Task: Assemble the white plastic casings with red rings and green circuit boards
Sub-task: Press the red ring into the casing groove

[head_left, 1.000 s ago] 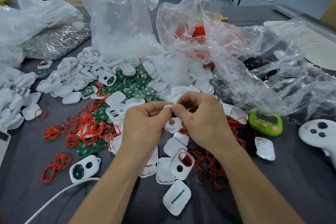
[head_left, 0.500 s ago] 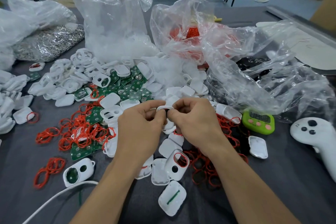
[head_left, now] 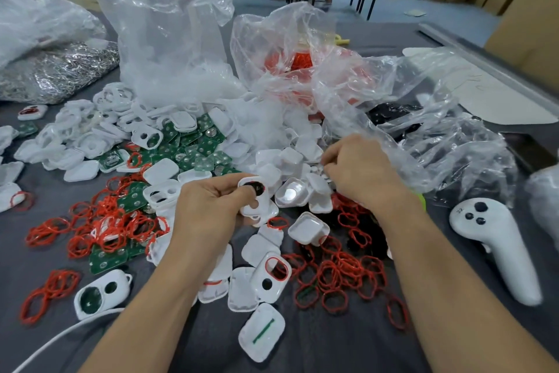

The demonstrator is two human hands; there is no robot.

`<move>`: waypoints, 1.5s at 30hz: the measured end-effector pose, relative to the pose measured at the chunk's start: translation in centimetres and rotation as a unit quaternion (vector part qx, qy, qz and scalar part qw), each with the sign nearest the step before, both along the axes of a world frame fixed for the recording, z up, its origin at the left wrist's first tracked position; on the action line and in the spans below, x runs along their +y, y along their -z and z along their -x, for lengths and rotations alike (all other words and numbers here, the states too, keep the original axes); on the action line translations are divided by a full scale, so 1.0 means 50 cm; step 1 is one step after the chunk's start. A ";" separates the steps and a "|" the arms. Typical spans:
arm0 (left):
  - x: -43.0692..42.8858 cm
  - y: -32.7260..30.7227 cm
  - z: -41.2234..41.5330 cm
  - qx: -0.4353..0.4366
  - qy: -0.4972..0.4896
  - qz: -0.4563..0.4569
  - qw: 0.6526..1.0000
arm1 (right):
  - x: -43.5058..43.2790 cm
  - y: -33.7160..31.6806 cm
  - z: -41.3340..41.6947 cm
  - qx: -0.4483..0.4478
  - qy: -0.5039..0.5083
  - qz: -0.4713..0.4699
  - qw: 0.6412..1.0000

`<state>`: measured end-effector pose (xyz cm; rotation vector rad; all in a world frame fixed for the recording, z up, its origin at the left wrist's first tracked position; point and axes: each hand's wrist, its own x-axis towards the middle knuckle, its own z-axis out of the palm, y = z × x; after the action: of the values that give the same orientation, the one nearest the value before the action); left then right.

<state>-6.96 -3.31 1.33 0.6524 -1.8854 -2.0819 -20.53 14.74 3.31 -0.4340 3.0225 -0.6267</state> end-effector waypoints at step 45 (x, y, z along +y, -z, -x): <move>-0.012 0.007 0.010 -0.007 0.015 -0.168 0.986 | -0.092 0.038 -0.163 -0.101 -0.022 0.442 0.891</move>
<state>-7.47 -3.93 0.98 0.7132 -1.5695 -2.4475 -12.37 10.14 1.40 -0.3979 2.3455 -1.8905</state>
